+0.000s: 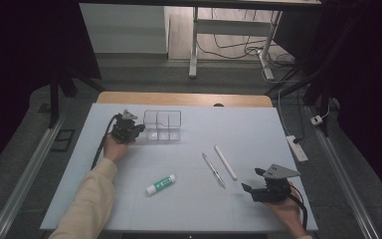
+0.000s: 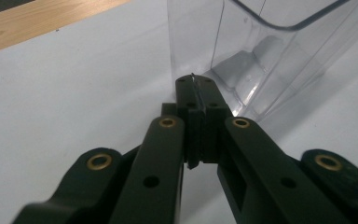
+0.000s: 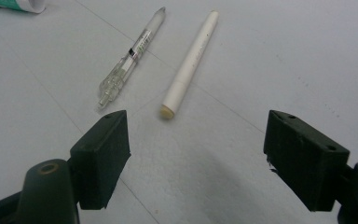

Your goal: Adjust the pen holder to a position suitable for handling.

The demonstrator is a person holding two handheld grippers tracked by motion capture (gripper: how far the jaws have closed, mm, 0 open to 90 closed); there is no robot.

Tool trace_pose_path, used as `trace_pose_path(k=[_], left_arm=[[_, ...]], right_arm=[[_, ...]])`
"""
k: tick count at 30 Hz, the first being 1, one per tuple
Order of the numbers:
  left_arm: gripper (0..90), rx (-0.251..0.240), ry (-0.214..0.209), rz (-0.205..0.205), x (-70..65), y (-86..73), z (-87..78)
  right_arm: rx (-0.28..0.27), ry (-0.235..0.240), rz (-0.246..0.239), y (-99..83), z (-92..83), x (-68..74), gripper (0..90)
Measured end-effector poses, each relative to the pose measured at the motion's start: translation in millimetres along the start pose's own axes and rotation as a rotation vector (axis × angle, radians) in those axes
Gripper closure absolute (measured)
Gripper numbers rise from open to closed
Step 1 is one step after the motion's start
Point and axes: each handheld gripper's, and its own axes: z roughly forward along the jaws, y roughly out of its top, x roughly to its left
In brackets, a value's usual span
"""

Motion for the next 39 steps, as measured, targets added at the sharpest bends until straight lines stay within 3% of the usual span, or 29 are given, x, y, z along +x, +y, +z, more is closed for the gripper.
trace_pose_path(k=[19,39], left_arm=[[88.9,0.006,-0.011,0.028,-11.9,9.5,8.7],[88.9,0.008,-0.029,0.040,-20.8,16.2,18.2]], right_arm=[[-0.002,0.015,-0.013,1.5,0.5,3.0,21.8],[-0.004,0.001,-0.006,1.5,-0.5,4.0,21.8]])
